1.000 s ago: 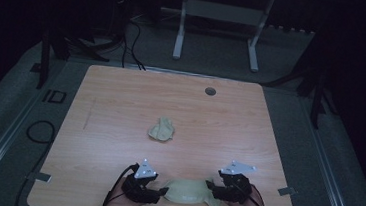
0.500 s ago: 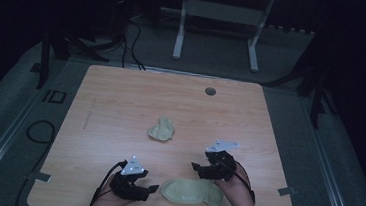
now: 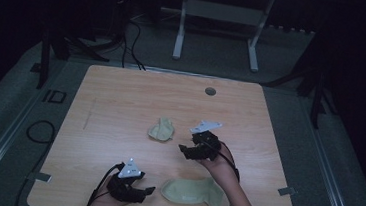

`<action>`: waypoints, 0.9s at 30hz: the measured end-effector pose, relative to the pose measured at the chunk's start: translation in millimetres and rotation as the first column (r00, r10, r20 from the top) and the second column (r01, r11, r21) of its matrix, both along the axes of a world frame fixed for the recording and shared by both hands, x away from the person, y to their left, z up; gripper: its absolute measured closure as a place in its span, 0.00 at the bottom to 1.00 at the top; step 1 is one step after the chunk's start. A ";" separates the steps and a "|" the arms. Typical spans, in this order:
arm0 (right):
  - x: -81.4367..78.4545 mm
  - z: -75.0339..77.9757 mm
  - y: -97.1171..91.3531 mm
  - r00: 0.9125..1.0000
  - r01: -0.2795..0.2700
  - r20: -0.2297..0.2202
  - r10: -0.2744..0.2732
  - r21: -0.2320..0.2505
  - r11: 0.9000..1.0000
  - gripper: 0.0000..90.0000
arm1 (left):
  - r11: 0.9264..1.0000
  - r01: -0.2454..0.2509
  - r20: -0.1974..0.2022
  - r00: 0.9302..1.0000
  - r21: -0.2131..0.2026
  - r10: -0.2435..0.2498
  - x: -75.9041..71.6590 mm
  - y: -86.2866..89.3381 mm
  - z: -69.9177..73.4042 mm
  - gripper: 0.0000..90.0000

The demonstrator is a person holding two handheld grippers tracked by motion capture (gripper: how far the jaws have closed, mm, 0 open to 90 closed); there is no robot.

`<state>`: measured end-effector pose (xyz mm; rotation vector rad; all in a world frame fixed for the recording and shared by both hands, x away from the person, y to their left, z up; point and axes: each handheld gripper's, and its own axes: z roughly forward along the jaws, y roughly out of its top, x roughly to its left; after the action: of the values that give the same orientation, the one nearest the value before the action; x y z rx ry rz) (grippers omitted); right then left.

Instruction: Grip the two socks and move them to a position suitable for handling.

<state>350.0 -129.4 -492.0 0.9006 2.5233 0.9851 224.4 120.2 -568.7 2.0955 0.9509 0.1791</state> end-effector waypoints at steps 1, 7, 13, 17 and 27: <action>3.8 0.1 4.4 1.000 -0.008 -0.002 0.008 -0.003 1.000 0.38 | 1.000 0.003 -0.005 1.000 -0.011 -0.003 -0.1 0.9 -0.3 0.40; 27.8 0.9 27.9 1.000 -0.006 0.001 0.006 -0.003 1.000 0.38 | 1.000 -0.003 -0.005 1.000 -0.019 0.003 -1.1 2.8 -1.6 0.43; 47.3 -3.3 49.9 1.000 -0.009 -0.002 0.009 -0.028 1.000 0.37 | 0.999 -0.006 -0.006 1.000 -0.032 0.006 -0.6 6.1 -0.7 0.43; 61.0 -9.4 62.4 1.000 0.004 -0.030 -0.005 -0.023 1.000 0.37 | 0.999 0.010 -0.009 1.000 -0.042 -0.010 -0.9 6.8 -0.4 0.43; 80.3 -41.0 94.1 0.997 0.018 -0.069 -0.023 -0.080 0.997 0.39 | 0.997 -0.034 -0.026 0.999 -0.067 0.033 2.0 12.6 0.0 0.31</action>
<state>430.2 -35.3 -533.0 0.9513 2.5851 0.8552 226.3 132.8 -568.8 2.0250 0.9941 0.1367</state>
